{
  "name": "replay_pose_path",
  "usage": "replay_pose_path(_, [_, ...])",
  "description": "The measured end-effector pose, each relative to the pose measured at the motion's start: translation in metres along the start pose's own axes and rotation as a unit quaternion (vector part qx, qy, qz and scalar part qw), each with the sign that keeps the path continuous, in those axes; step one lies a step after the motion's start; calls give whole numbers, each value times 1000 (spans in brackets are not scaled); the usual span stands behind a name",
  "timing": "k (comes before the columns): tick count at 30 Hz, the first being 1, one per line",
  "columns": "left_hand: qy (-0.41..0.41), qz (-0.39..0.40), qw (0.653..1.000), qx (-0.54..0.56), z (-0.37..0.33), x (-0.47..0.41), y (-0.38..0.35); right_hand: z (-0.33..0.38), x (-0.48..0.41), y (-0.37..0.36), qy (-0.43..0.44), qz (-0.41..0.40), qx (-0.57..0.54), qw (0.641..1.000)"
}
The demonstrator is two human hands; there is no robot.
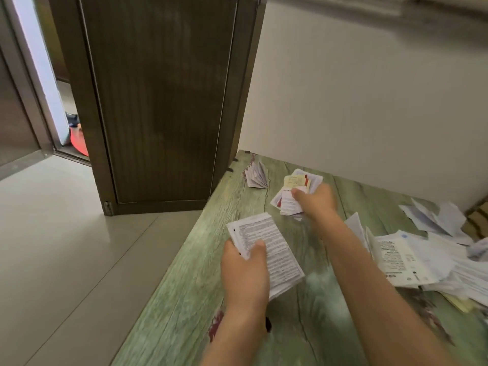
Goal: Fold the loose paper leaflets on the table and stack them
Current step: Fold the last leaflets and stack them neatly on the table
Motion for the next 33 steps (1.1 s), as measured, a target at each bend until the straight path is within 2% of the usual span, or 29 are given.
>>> replay_pose_path(2, [-33,-30,999,-28,-4,-1,10,19,32,21,77,25,-50,995])
replay_pose_path(4, [-58,-46,995,-60,-8,-3,18,37,68,37,142,107,-109,978])
replay_pose_path(6, [-61,-43,994,-84,-9,-3,20,46,105,38,141,255,-143,946])
replay_pose_path(8, [-51,-24,994,-94,-9,0,19,35,131,28,105,370,-75,920])
replay_pose_path(9, [-42,-8,995,-87,-8,2,16,27,138,23,93,393,-40,914])
replay_pose_path(11, [-46,18,996,-78,-8,9,10,18,145,17,105,375,-6,921])
replay_pose_path(13, [-78,23,993,-80,-9,14,6,14,146,10,155,331,5,931])
replay_pose_path(16, [-112,53,989,-75,-7,18,-4,5,151,3,242,223,49,943])
replay_pose_path(19, [-116,61,989,-74,-7,19,-8,-5,161,1,226,148,24,963])
replay_pose_path(23, [-118,140,976,-114,-6,25,-21,-11,163,-3,170,163,-87,968])
replay_pose_path(26, [-67,197,964,-166,-2,27,-22,-15,157,1,110,191,-218,951])
replay_pose_path(28, [-33,241,949,-202,2,28,-18,-17,153,5,87,189,-244,947])
replay_pose_path(30, [-44,240,939,-241,2,24,-11,-17,152,4,85,187,-231,951])
replay_pose_path(33, [-131,168,938,-272,-11,20,-1,-11,160,-1,134,181,-214,950])
Point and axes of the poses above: each hand's wrist, its own x-axis away from the middle knuckle, its own y-axis out of the back of the hand, z = x × y, the point moved 7 cm from there along -x, towards the middle knuckle
